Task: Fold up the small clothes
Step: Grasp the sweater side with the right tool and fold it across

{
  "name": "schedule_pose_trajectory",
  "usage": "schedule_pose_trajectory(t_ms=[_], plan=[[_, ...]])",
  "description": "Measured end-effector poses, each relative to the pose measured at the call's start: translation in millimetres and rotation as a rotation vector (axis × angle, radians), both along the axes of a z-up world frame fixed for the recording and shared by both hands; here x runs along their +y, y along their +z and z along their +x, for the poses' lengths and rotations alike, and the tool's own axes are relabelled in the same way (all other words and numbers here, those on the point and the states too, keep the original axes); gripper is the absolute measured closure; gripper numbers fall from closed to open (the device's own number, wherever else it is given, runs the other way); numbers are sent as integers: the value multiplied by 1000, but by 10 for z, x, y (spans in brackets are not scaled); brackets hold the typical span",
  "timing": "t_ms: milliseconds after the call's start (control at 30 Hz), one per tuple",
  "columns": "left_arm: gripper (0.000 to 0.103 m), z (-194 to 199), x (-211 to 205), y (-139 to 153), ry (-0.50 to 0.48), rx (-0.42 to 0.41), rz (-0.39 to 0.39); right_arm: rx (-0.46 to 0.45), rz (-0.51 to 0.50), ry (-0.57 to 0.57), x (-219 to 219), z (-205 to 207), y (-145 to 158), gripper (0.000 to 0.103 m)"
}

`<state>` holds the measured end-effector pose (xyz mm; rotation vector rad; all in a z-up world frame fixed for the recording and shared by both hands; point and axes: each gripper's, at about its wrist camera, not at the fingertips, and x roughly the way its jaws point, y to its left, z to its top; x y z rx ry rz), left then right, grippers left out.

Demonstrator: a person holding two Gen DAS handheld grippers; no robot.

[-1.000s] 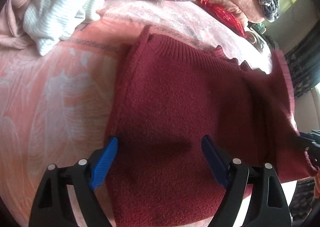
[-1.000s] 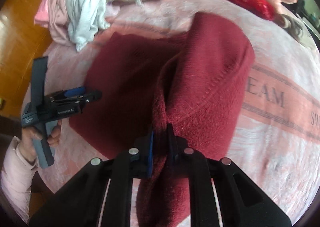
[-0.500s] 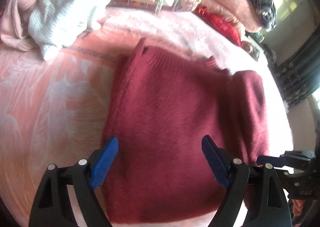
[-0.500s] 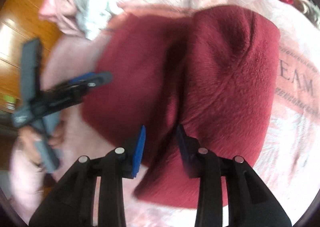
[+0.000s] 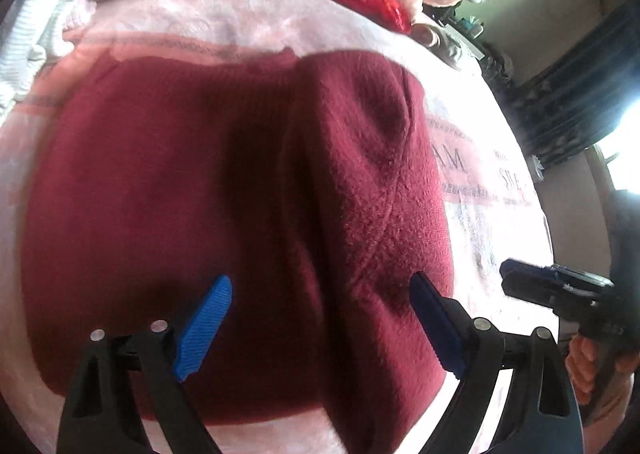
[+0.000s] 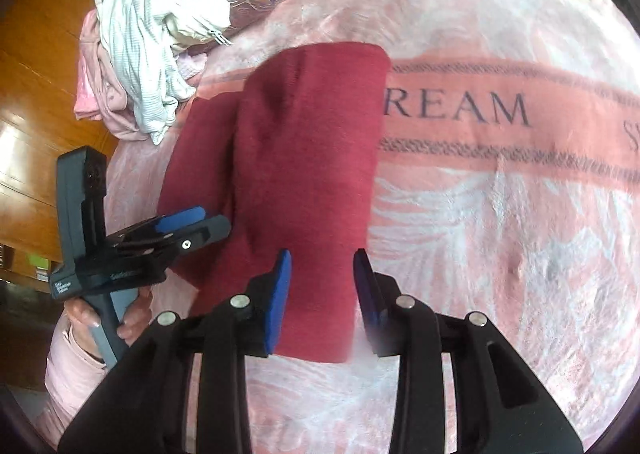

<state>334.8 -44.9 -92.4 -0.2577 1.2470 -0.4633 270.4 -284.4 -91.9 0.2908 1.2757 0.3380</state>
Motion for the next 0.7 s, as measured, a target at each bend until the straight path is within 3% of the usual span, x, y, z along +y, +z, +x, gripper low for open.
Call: schedule_pose_trajectory(t_ms=[133, 400, 467, 500, 567, 633, 700], plan=[[12, 43, -169, -81, -8, 42, -36, 24, 6, -9, -137, 5, -161, 70], [13, 54, -413, -195, -41, 40, -11, 38, -2, -17, -373, -105, -237, 70], [23, 53, -431, -184, -42, 33, -17, 42, 0, -20, -388, -112, -254, 70], [34, 47, -443, -171, -46, 26, -15, 43, -1, -21, -393, -118, -257, 70], [48, -6, -430, -148, -41, 6, -7, 43, -5, -21, -382, -118, -263, 70], [72, -7, -433, -113, -43, -9, -23, 45, -7, -19, -317, -77, -282, 70], [77, -22, -415, -82, -31, -16, -42, 46, -10, -18, -258, -52, -295, 70]])
